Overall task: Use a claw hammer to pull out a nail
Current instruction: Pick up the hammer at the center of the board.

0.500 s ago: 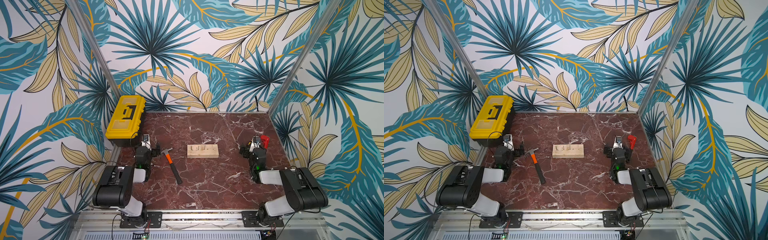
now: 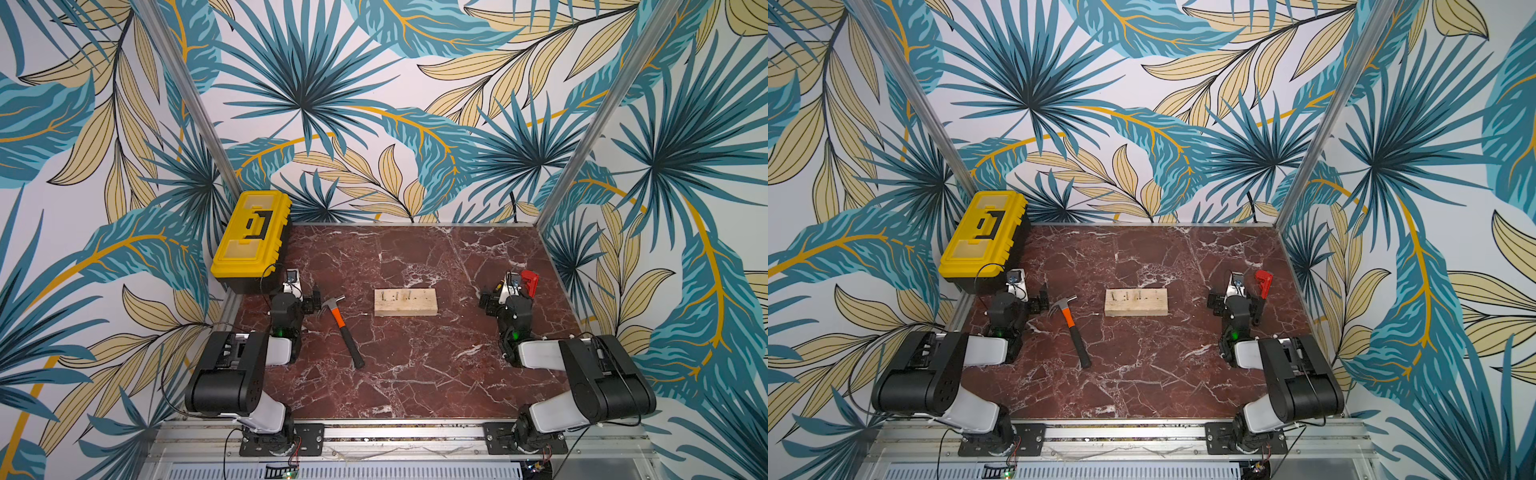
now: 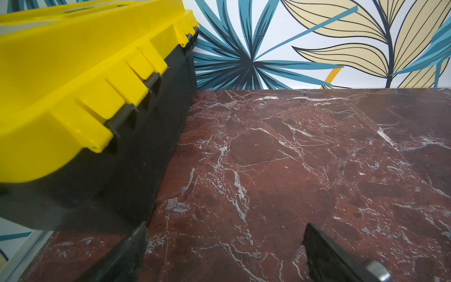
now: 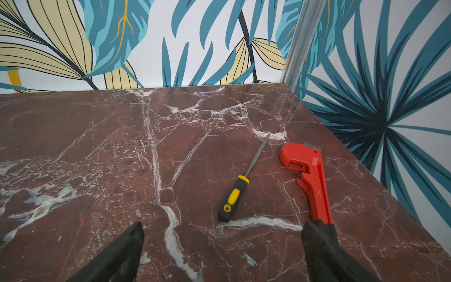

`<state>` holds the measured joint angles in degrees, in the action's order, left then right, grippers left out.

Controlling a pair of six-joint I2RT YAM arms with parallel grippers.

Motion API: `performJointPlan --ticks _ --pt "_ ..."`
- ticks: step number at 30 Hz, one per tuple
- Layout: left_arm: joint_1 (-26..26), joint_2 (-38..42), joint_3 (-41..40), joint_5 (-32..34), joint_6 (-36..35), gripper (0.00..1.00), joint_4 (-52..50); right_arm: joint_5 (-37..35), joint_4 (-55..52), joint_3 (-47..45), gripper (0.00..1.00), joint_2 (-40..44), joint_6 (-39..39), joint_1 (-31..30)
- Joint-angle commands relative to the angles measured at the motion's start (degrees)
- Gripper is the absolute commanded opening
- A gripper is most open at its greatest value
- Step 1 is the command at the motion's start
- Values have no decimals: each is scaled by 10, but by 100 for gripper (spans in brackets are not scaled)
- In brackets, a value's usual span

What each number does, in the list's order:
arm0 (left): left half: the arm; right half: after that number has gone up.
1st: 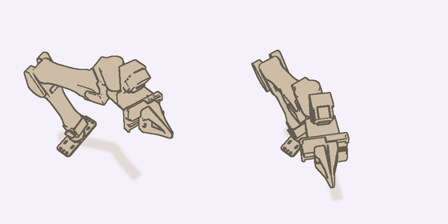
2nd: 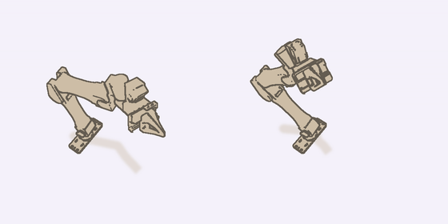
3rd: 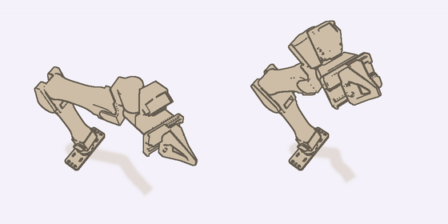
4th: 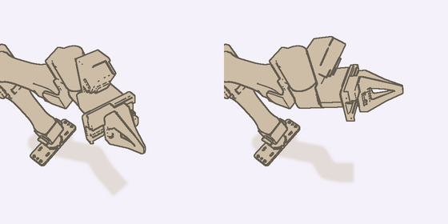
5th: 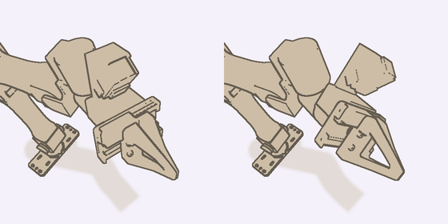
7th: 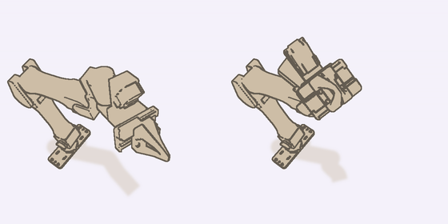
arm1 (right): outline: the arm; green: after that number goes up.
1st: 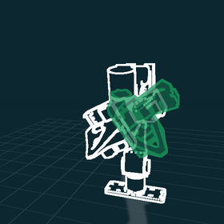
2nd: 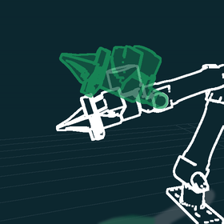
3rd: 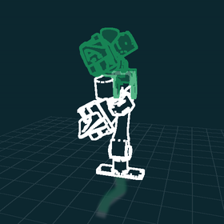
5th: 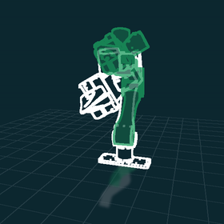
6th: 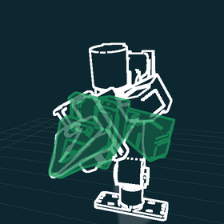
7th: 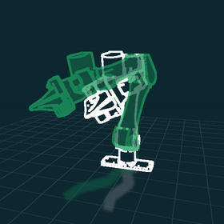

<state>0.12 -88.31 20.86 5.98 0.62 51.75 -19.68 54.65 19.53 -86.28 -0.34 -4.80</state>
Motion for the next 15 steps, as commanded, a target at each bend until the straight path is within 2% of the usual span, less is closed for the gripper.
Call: performJointPlan --ticks 1,15 --pt "-5 -5 10 -5 2 99 14 -7 15 7 99 -6 8 2" --pt "-12 3 17 -17 7 100 -11 -8 17 6 99 -5 7 2"
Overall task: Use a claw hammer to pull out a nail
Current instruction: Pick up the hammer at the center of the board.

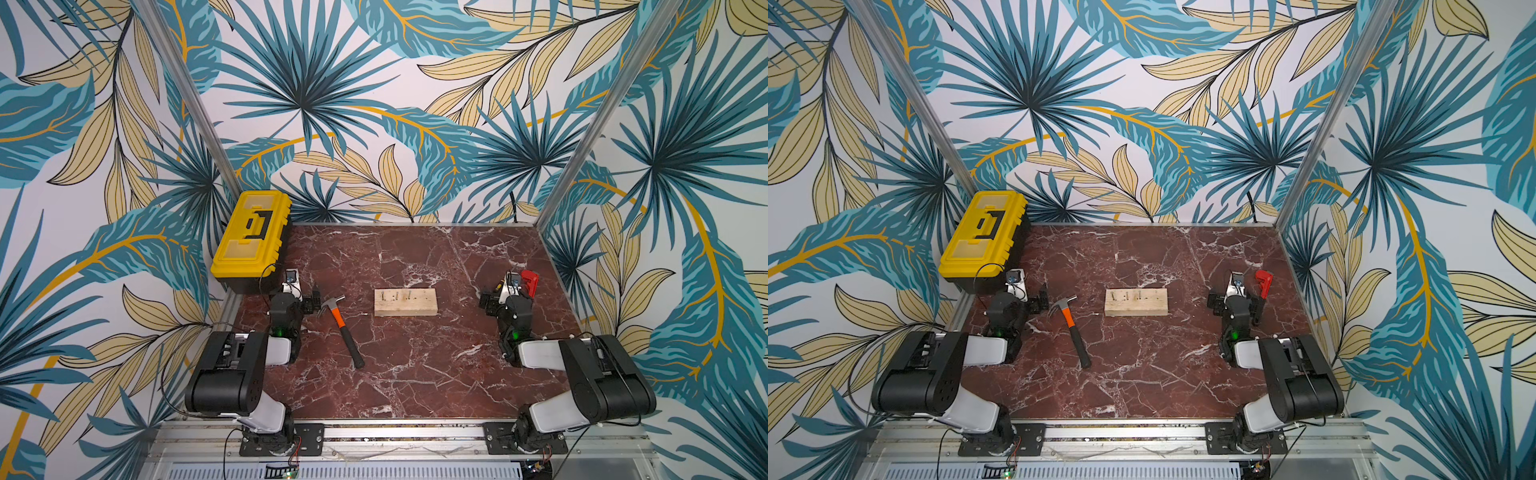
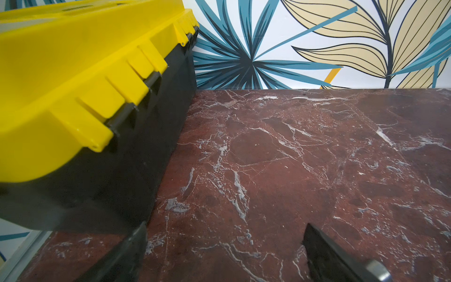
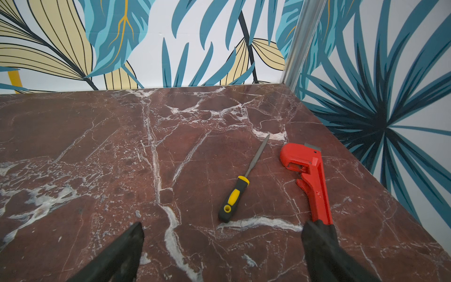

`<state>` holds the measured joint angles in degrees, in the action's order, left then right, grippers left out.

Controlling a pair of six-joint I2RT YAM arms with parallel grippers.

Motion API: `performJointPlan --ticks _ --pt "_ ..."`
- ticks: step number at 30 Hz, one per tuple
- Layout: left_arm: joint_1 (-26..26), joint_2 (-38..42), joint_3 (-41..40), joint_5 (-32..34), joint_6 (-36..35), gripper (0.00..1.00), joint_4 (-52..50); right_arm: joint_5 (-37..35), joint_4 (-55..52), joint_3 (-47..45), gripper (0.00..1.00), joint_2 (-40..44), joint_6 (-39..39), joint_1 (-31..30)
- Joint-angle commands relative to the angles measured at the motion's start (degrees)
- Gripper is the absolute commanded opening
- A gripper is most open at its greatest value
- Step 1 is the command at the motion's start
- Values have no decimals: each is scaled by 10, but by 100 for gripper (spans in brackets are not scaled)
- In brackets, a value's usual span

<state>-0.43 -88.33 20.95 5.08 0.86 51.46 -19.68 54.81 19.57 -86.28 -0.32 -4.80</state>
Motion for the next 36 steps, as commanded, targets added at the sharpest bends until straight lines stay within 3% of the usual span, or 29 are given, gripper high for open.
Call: performJointPlan --ticks 1,3,8,12,17,20,21,24,28,30,34,36 --pt "-6 7 16 -7 6 99 -8 -7 23 0 100 -1 10 1" --pt "-6 28 19 -11 2 99 -19 6 4 -6 100 36 17 0" --pt "-6 107 32 -2 6 100 -99 -43 -227 49 99 153 -51 0" --pt "-6 168 55 19 39 100 -174 7 -326 93 100 181 -99 0" --pt "-6 239 120 -5 129 99 -321 72 -448 167 99 228 -175 0" --pt "-7 285 159 9 281 100 -435 56 -574 205 99 278 -325 4" --pt "-7 301 168 4 317 99 -466 75 -595 214 100 291 -344 7" --pt "-10 337 170 -68 355 100 -476 166 -633 246 99 307 -336 12" --pt "-10 359 209 -151 373 99 -554 234 -749 313 98 299 -337 12" --pt "-9 358 231 -179 380 100 -613 259 -790 332 90 297 -350 12" --pt "-4 366 244 -215 403 66 -710 332 -832 336 70 295 -373 11" --pt "-2 361 260 -215 411 65 -776 362 -850 336 56 290 -385 10"
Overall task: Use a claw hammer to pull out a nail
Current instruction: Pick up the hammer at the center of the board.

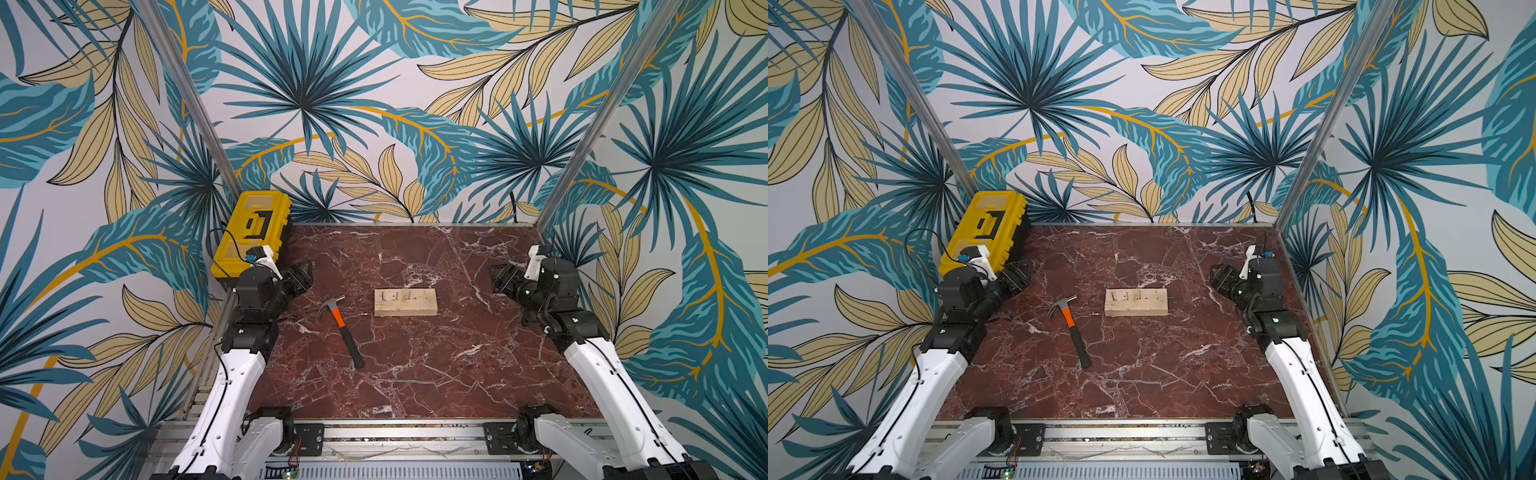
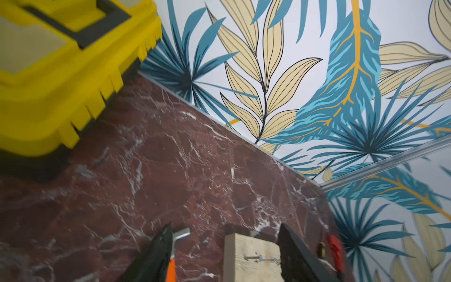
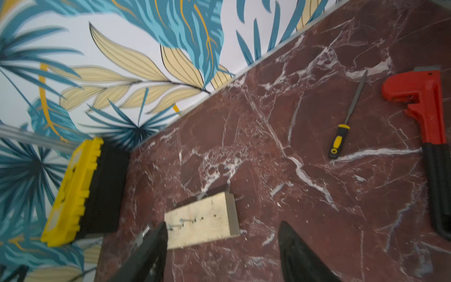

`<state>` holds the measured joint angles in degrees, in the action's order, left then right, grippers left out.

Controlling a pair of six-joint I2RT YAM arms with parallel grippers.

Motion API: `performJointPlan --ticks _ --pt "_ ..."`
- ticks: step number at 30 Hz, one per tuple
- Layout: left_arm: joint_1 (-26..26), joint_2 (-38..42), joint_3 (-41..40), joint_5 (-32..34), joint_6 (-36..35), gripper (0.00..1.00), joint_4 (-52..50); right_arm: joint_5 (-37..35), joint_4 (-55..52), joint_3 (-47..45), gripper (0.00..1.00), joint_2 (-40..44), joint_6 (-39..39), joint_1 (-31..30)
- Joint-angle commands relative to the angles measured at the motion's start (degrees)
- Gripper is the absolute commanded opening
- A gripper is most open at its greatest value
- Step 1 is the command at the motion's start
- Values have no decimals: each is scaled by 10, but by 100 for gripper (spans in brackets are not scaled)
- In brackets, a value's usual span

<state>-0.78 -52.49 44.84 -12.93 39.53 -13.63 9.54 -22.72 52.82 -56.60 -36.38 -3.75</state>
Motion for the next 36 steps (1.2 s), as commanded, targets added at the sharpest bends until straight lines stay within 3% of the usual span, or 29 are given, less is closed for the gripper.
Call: performJointPlan --ticks 1,3,5,7,11,17,22,36 --pt "4 -1 27 -39 25 62 -155 87 -84 4 47 -11 -30 -4" --pt "11 -5 26 -55 27 48 -187 97 -100 3 31 -15 -31 -19" --pt "23 -4 19 -48 40 47 -211 80 -128 10 28 -21 -25 -43" --pt "42 0 8 -36 58 51 -222 51 -164 25 36 -32 -11 -74" --pt "82 -2 -8 -12 89 55 -238 14 -196 48 42 -53 -1 -132" --pt "144 -39 -28 22 141 51 -263 -36 -211 62 42 -78 -18 -206" --pt "200 -114 -19 66 169 46 -268 -78 -216 65 45 -93 -28 -255" --pt "207 -343 133 134 156 45 -303 -126 -216 65 46 -106 -54 -320"
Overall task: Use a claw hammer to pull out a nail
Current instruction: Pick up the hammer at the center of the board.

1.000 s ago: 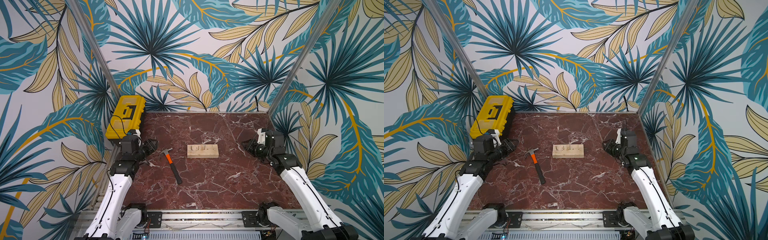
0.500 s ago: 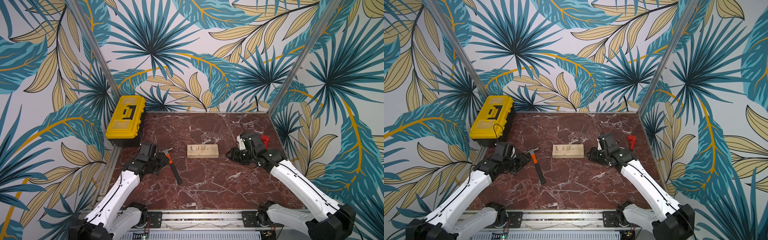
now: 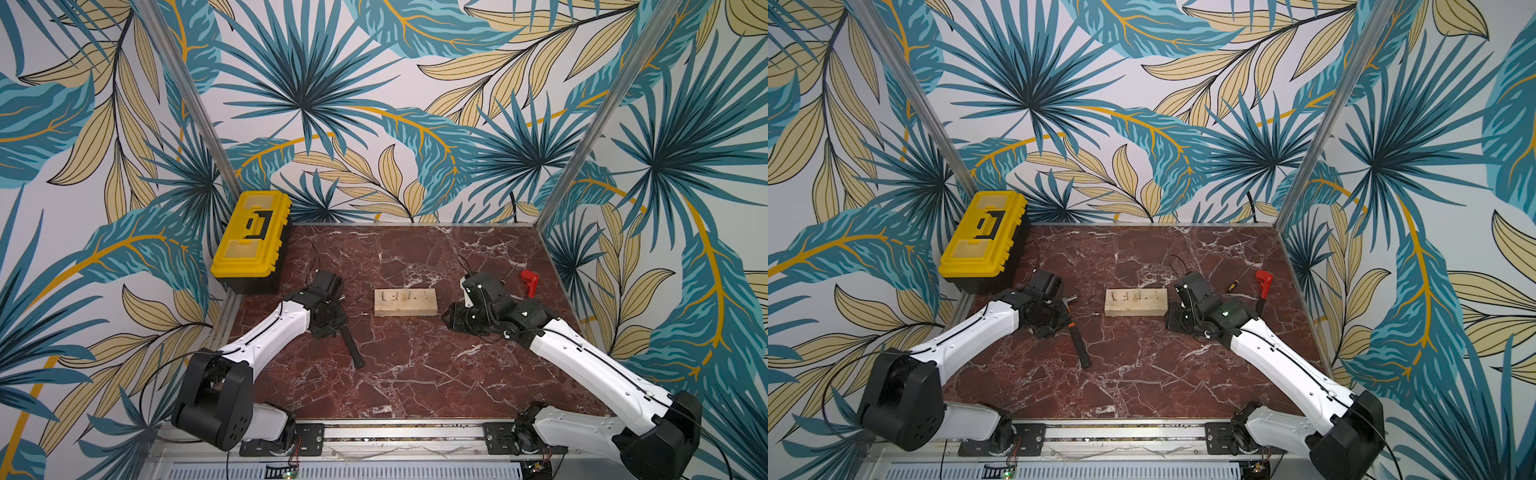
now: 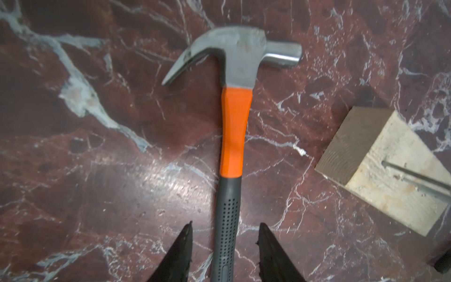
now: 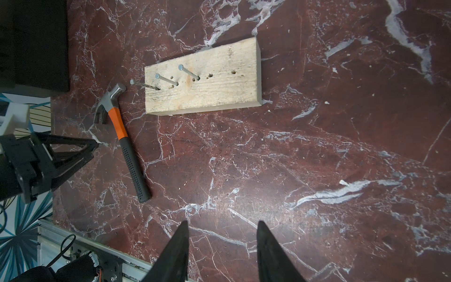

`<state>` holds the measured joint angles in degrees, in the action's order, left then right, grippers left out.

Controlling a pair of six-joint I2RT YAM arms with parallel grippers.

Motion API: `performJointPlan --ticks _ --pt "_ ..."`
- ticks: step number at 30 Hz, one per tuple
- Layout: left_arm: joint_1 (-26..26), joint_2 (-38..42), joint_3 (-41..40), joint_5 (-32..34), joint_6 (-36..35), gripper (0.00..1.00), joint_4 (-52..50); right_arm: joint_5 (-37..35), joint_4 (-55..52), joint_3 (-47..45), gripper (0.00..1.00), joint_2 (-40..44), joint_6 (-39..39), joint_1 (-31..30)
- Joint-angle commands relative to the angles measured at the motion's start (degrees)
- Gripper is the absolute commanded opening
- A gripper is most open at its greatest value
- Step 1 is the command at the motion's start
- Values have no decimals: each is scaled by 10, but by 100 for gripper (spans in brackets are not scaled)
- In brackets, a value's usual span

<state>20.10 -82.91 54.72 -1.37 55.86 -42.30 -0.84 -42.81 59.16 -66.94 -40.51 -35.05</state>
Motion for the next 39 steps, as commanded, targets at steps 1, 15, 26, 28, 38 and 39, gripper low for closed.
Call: performJointPlan --ticks 1,15,26,28,38,39 --pt "-1 -55 47 18 -7 44 -21 -24 -16 1 46 -3 -14 -8" --pt "-23 -163 128 36 -8 44 -39 -42 -15 -20 47 18 -34 -15" --pt "-27 -205 147 35 -12 41 -38 -50 -12 -25 47 15 -40 -15" --pt "-28 -211 147 34 -11 40 -38 -50 -12 -26 47 15 -41 -16" --pt "-27 -230 146 29 -1 34 -38 -55 -15 -29 48 17 -44 -15" --pt "-27 -231 146 30 -2 31 -38 -56 -15 -29 48 17 -43 -15"
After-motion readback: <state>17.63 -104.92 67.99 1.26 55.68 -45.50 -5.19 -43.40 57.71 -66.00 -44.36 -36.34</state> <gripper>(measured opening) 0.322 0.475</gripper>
